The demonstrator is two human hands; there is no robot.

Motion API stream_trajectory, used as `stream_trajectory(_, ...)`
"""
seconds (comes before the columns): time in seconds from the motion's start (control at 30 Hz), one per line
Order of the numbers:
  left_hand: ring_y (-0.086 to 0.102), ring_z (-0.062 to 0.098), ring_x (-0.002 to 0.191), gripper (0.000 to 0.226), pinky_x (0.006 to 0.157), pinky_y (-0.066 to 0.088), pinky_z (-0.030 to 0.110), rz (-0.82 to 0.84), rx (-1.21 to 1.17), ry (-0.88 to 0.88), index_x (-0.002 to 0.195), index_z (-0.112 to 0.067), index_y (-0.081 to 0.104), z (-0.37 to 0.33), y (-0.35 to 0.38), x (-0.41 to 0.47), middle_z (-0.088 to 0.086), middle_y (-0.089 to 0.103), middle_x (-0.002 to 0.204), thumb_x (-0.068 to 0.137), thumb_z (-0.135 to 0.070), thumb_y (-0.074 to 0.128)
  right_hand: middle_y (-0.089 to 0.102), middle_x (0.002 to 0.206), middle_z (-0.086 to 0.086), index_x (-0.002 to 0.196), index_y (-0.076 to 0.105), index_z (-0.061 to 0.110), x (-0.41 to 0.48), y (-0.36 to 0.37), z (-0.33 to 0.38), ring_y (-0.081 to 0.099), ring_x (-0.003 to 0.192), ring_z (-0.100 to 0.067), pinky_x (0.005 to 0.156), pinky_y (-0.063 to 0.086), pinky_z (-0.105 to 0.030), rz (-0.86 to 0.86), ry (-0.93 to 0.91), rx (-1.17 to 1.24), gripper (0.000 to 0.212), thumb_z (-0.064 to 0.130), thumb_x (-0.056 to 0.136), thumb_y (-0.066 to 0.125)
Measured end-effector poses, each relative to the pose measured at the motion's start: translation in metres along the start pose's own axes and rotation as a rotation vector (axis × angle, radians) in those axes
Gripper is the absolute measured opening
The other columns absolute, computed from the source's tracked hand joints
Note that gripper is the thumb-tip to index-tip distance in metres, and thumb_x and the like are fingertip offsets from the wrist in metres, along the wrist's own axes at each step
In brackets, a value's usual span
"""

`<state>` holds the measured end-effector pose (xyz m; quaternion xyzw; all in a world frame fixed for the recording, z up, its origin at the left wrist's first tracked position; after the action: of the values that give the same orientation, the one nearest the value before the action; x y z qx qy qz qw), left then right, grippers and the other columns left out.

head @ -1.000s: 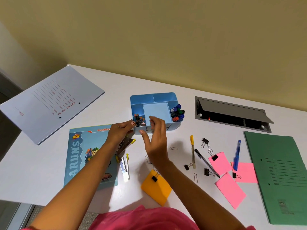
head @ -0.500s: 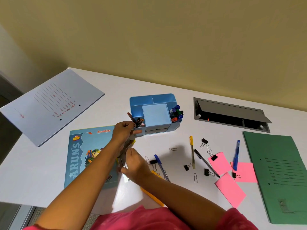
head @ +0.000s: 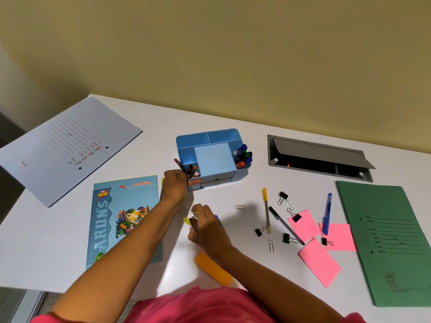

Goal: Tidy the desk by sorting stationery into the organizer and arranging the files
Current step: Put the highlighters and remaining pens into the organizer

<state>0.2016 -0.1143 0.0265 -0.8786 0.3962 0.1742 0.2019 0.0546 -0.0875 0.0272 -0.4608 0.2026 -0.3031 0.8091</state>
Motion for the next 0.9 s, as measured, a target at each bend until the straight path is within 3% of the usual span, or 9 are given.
stream_trajectory(0.1, 0.069, 0.004, 0.067, 0.032, 0.052, 0.048, 0.011, -0.022, -0.06, 0.019, 0.094, -0.006, 0.066, -0.017, 0.007, -0.023, 0.007, 0.069, 0.083, 0.097, -0.008, 0.034, 0.051, 0.086, -0.005, 0.098, 0.05, 0.011, -0.009, -0.024, -0.014, 0.049, 0.074, -0.024, 0.063, 0.046, -0.033, -0.119, 0.117, 0.256, 0.028, 0.005, 0.071, 0.054)
stream_trajectory(0.2, 0.068, 0.009, 0.065, 0.035, 0.046, 0.041, 0.004, -0.06, -0.121, 0.046, 0.112, 0.007, 0.06, -0.02, 0.014, -0.034, 0.015, 0.066, 0.097, 0.1, -0.002, 0.029, 0.047, 0.082, 0.004, 0.096, 0.044, 0.021, -0.019, -0.041, -0.029, 0.048, 0.072, -0.019, 0.062, 0.043, -0.029, -0.216, 0.184, 0.354, 0.026, 0.012, 0.078, 0.06)
stream_trajectory(0.27, 0.066, 0.002, 0.056, 0.034, 0.044, 0.044, 0.008, -0.093, -0.203, 0.048, 0.114, 0.012, 0.056, -0.019, 0.018, -0.037, 0.018, 0.063, 0.103, 0.101, -0.001, 0.027, 0.051, 0.084, 0.002, 0.096, 0.043, 0.022, -0.024, -0.055, -0.034, 0.052, 0.074, -0.018, 0.063, 0.047, -0.03, -0.279, 0.193, 0.382, 0.028, 0.014, 0.081, 0.064)
stream_trajectory(0.37, 0.068, 0.006, 0.056, 0.031, 0.043, 0.047, 0.012, -0.143, -0.274, 0.009, 0.108, 0.014, 0.055, -0.014, 0.022, -0.039, 0.02, 0.063, 0.102, 0.101, 0.0, 0.029, 0.051, 0.086, 0.002, 0.097, 0.041, 0.028, -0.03, -0.073, -0.042, 0.055, 0.075, -0.017, 0.066, 0.05, -0.031, -0.398, 0.205, 0.405, 0.031, 0.015, 0.084, 0.066)
stream_trajectory(0.5, 0.072, 0.013, 0.063, 0.02, 0.055, 0.052, 0.023, -0.179, -0.342, -0.057, 0.105, 0.007, 0.051, -0.003, 0.03, -0.042, 0.017, 0.064, 0.098, 0.099, -0.002, 0.034, 0.052, 0.092, 0.013, 0.11, 0.039, 0.035, -0.036, -0.089, -0.052, 0.058, 0.082, -0.007, 0.069, 0.049, -0.016, -0.529, 0.278, 0.444, 0.049, 0.012, 0.081, 0.071)
stream_trajectory(0.6, 0.07, 0.005, 0.059, 0.005, 0.061, 0.051, 0.023, -0.172, -0.431, -0.124, 0.104, -0.005, 0.038, 0.003, 0.041, -0.051, 0.013, 0.061, 0.106, 0.1, -0.007, 0.037, 0.054, 0.101, 0.007, 0.118, 0.045, 0.026, -0.038, -0.098, -0.057, 0.056, 0.088, -0.002, 0.073, 0.044, -0.006, -0.582, 0.291, 0.475, 0.052, 0.008, 0.079, 0.073)
stream_trajectory(0.7, 0.073, 0.013, 0.073, 0.013, 0.068, 0.054, 0.022, -0.16, -0.435, -0.15, 0.084, -0.012, 0.047, 0.006, 0.051, -0.056, 0.011, 0.067, 0.091, 0.096, -0.007, 0.049, 0.053, 0.099, 0.006, 0.115, 0.049, 0.025, -0.04, -0.108, -0.061, 0.057, 0.087, -0.004, 0.081, 0.046, -0.013, -0.642, 0.283, 0.479, 0.048, 0.003, 0.078, 0.071)
stream_trajectory(0.8, 0.069, 0.016, 0.071, 0.009, 0.055, 0.047, 0.01, -0.121, -0.419, -0.2, 0.086, -0.008, 0.052, 0.006, 0.055, -0.066, 0.01, 0.066, 0.084, 0.09, -0.005, 0.059, 0.054, 0.1, 0.003, 0.114, 0.051, 0.02, -0.042, -0.118, -0.065, 0.058, 0.084, -0.005, 0.08, 0.049, -0.015, -0.708, 0.29, 0.468, 0.047, -0.001, 0.077, 0.072)
stream_trajectory(0.9, 0.064, 0.026, 0.073, 0.009, 0.07, 0.052, 0.029, 0.037, -0.497, -0.286, 0.084, -0.007, 0.053, 0.009, 0.057, -0.069, 0.02, 0.067, 0.09, 0.09, -0.006, 0.06, 0.055, 0.1, 0.001, 0.115, 0.054, 0.011, -0.041, -0.131, -0.066, 0.058, 0.085, 0.0, 0.077, 0.049, -0.012, -0.771, 0.267, 0.41, 0.046, -0.003, 0.075, 0.073)
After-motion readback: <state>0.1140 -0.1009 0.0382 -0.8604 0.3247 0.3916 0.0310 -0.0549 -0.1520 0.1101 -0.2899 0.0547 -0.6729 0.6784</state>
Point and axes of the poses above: each hand's wrist, its own x-axis towards the middle knuckle, its own y-axis out of the palm, z = x × y, the point moved 5 cm from there along x, towards the middle knuckle
